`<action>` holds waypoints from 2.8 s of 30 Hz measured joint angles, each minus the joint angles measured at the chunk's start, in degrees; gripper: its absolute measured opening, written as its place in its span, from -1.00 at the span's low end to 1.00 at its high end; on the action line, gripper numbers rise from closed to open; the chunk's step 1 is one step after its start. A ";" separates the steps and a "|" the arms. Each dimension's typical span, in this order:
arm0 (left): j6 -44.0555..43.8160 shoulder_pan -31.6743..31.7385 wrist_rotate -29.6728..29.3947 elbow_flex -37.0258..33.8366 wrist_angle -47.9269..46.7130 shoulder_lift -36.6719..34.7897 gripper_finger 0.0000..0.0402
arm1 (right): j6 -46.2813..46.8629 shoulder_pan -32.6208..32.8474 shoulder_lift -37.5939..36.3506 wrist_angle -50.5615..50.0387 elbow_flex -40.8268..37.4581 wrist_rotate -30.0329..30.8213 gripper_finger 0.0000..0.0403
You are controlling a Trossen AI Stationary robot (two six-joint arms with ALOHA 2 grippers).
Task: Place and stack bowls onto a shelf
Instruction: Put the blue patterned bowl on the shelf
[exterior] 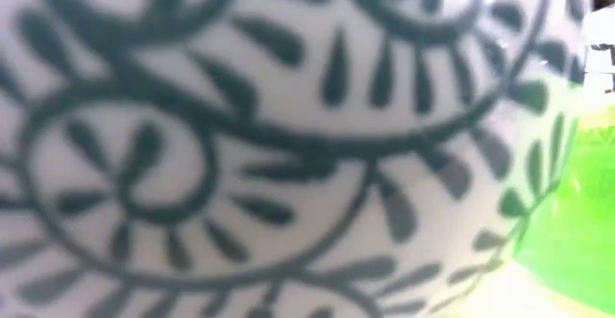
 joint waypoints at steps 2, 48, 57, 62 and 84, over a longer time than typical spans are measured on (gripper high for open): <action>-0.02 0.00 0.00 0.00 -0.13 -0.02 0.34 | -0.22 -0.49 1.60 1.92 -0.81 1.07 -0.07; -3.67 0.00 -2.48 0.00 -1.20 0.00 0.34 | -6.21 6.59 -2.58 21.30 -16.52 20.85 -0.13; -3.61 0.00 -3.16 0.00 -1.24 0.00 0.34 | -5.02 6.71 -2.53 22.68 -19.46 20.71 -0.47; -3.65 0.00 -3.37 0.00 -1.24 0.00 0.34 | -2.24 6.76 -2.54 20.37 -19.51 20.20 -0.82; -2.56 0.00 -3.32 0.00 -1.31 -0.02 0.34 | 16.68 14.76 -6.69 -6.08 -3.56 12.73 -0.82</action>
